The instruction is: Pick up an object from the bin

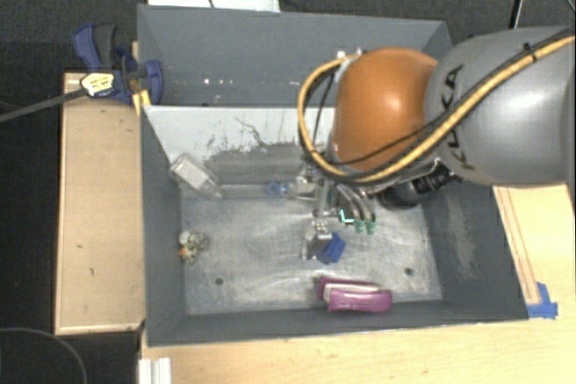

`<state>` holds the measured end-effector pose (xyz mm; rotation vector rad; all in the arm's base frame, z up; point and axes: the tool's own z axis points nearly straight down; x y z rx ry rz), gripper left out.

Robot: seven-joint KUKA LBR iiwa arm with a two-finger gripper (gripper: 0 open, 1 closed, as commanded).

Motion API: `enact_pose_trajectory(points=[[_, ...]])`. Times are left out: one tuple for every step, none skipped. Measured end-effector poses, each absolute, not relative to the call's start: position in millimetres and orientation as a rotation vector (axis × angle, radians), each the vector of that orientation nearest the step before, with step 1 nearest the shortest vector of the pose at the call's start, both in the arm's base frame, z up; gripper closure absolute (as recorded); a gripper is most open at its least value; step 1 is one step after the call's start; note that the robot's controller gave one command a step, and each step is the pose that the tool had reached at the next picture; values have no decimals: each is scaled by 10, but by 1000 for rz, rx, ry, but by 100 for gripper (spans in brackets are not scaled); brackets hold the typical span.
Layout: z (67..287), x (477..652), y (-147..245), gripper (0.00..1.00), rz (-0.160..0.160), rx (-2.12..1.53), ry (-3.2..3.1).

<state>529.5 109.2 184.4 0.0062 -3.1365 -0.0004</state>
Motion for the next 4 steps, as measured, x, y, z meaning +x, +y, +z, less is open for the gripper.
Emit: enact_pose_trajectory(points=[[725, 5440, 211, 0, -7, 180, -3146], [1009, 5264, 412, 0, -1, -255, -3134], [1049, 5200, 368, 0, 0, -165, -3134], [735, 5235, 382, 0, -3, -349, -3128]])
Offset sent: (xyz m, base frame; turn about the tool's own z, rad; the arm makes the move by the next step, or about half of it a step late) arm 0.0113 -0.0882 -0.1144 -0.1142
